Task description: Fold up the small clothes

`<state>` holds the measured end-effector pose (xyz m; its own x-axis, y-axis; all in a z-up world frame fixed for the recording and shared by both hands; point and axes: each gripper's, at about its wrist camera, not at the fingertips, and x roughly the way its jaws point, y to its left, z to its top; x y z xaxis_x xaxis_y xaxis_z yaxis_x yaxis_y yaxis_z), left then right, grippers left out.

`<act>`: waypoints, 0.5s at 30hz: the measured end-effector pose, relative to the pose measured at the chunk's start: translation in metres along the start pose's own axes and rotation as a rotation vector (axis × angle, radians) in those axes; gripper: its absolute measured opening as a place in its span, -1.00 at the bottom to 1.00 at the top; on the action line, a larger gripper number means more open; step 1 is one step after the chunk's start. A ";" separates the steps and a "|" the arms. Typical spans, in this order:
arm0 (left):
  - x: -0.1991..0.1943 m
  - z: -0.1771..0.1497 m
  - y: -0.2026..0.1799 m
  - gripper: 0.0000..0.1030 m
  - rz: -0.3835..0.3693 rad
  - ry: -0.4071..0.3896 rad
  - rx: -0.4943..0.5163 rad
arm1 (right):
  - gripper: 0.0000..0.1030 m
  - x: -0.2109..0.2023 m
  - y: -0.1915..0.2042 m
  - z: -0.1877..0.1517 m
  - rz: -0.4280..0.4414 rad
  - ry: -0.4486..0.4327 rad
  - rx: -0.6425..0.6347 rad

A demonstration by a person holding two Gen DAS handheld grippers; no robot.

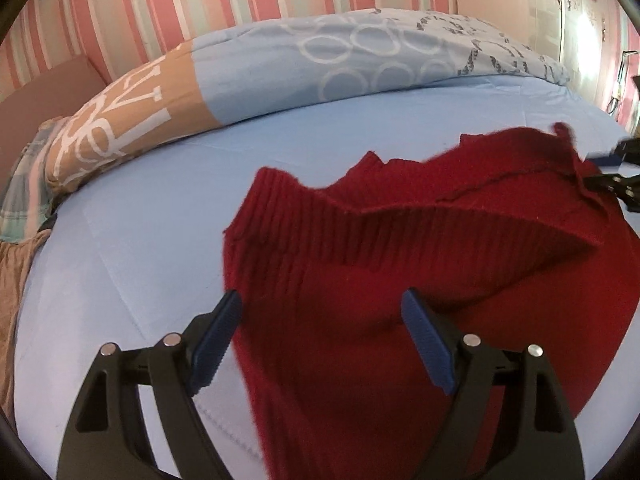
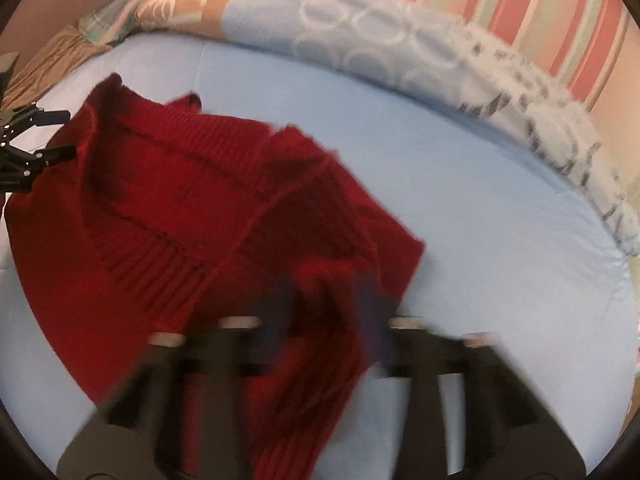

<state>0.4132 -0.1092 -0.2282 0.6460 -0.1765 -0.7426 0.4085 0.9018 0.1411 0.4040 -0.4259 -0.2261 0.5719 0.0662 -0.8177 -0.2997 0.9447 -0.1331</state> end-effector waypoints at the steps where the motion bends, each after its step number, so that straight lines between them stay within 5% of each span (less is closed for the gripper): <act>1: 0.001 0.002 0.000 0.60 0.007 -0.004 -0.003 | -0.64 0.001 0.000 0.000 -0.007 -0.009 0.001; 7: 0.024 0.019 0.012 0.58 0.027 0.006 -0.056 | -0.70 -0.006 -0.011 0.005 -0.076 -0.114 0.113; 15: 0.069 0.039 0.048 -0.42 0.120 0.091 -0.178 | -0.70 0.005 -0.023 0.007 -0.122 -0.128 0.233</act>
<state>0.5026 -0.0939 -0.2472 0.6192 -0.0350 -0.7844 0.2067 0.9710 0.1199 0.4192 -0.4446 -0.2228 0.6888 -0.0263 -0.7245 -0.0481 0.9955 -0.0819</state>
